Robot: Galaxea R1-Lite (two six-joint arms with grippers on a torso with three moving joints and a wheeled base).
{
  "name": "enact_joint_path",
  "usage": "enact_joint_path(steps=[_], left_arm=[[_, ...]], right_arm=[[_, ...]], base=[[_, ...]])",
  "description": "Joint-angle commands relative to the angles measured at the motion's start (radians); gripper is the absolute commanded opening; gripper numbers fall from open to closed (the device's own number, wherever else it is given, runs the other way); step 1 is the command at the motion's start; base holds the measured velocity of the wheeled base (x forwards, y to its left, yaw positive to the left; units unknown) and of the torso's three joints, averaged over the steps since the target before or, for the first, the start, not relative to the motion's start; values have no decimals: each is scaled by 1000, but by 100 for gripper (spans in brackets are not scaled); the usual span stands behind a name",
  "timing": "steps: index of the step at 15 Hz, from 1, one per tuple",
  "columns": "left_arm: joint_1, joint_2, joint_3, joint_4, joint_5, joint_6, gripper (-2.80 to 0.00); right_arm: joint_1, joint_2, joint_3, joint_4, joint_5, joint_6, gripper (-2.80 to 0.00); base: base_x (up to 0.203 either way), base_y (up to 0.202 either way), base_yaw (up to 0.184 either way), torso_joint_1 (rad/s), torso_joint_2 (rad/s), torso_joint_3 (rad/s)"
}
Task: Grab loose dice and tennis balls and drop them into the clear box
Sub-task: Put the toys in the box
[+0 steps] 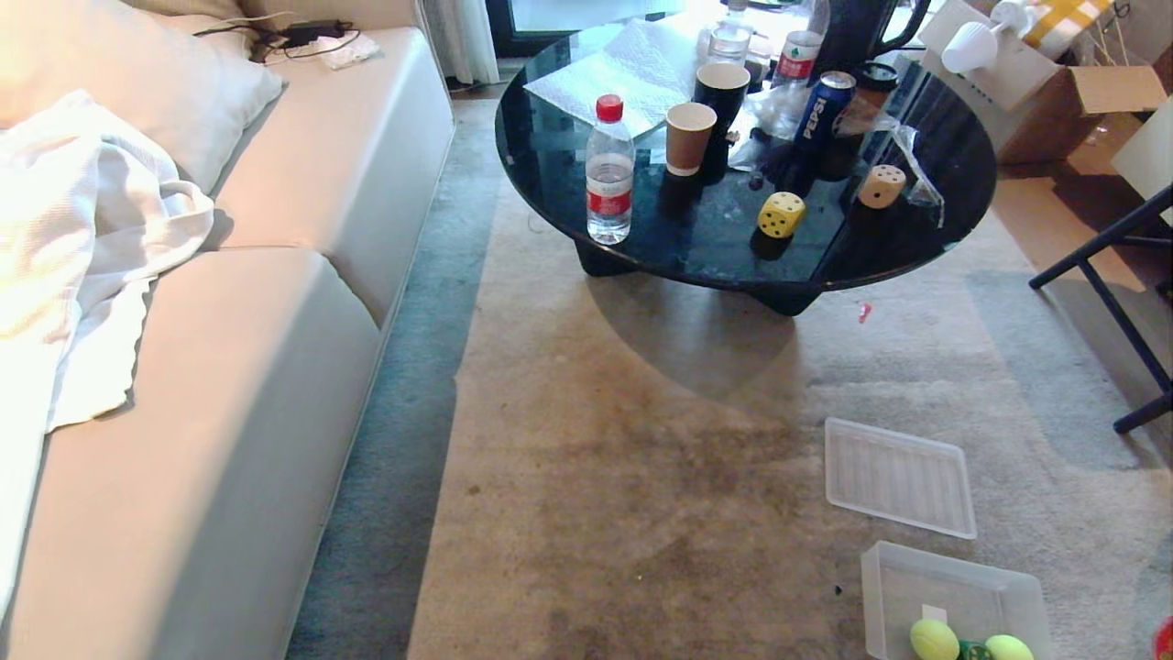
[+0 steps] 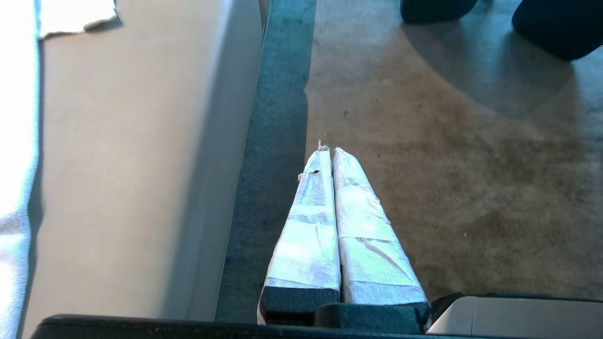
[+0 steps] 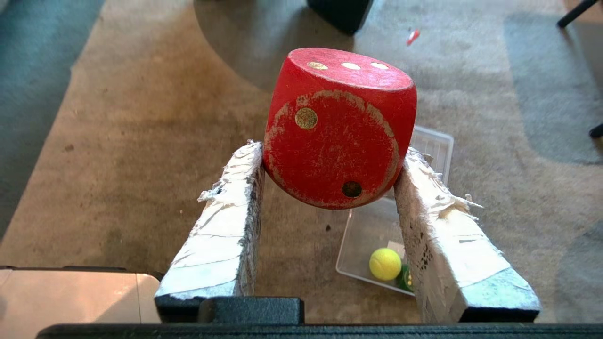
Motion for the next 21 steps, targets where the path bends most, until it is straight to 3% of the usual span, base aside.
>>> enact_joint_path(steps=[1, 12, 21], left_arm=[[0, 0, 0, 0, 0, 0, -280], [0, 0, 2, -6, -1, 1, -280], [0, 0, 2, -6, -1, 1, -280]], right_arm=[[0, 0, 3, -1, 0, -1, -280], [0, 0, 3, 0, 0, 1, -280], [0, 0, 3, 0, 0, 1, -280]], base=[[0, 0, 0, 2, -2, 207], [0, 0, 0, 1, 1, 80], [0, 0, 0, 4, 3, -173]])
